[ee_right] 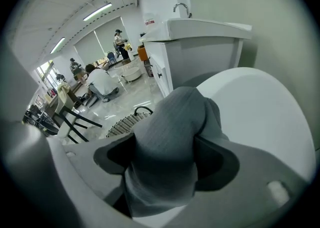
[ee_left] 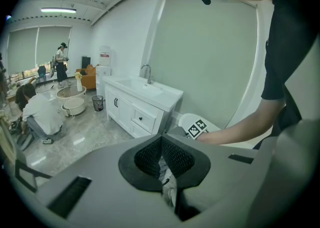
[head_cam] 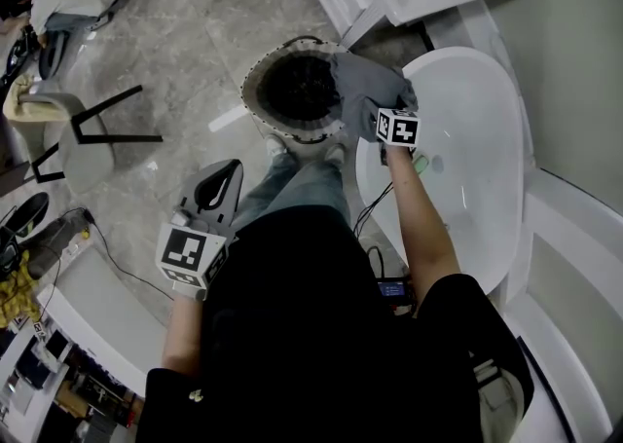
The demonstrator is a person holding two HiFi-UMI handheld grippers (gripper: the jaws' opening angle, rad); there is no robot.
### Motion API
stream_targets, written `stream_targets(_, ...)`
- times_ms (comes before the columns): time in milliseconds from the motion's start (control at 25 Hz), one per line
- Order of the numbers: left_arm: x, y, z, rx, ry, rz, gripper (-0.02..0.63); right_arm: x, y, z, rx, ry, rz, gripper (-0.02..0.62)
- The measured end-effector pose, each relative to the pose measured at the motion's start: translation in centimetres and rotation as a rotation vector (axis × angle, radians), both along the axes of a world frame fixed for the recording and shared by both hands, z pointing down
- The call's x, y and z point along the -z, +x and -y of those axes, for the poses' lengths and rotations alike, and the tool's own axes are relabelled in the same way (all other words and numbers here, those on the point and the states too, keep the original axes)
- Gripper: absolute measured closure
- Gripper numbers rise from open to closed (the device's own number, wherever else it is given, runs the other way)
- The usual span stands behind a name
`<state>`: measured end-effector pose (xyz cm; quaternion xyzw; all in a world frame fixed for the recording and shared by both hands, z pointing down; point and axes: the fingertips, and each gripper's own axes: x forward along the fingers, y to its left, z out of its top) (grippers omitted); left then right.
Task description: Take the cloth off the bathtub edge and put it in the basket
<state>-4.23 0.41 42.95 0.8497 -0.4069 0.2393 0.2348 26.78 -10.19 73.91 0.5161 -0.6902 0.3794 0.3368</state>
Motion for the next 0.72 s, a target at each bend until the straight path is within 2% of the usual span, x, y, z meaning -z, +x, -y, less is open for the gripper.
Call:
stream_targets(400,0.4,-0.7,0.0,-0.005,0.014,0.002,0.594,1.4,-0.1,-0.6,-0.086,-0.009,-0.01,0.348)
stream_targets(520,0.6,-0.6,0.1,-0.012,0.019,-0.002,0.594,2.2,-0.2,-0.8,-0.088,-0.004,-0.01,0.383)
stream_targets(640,0.9,-0.2,0.0,-0.019,0.024,-0.015,0.594,3.3,-0.5,-1.2,-0.052,0.018,-0.032,0.469)
stream_targets(720,1.3,0.2,0.0,-0.022,0.032,-0.025,0.594,3.9,-0.7,-1.6,-0.022,0.025,-0.033,0.474)
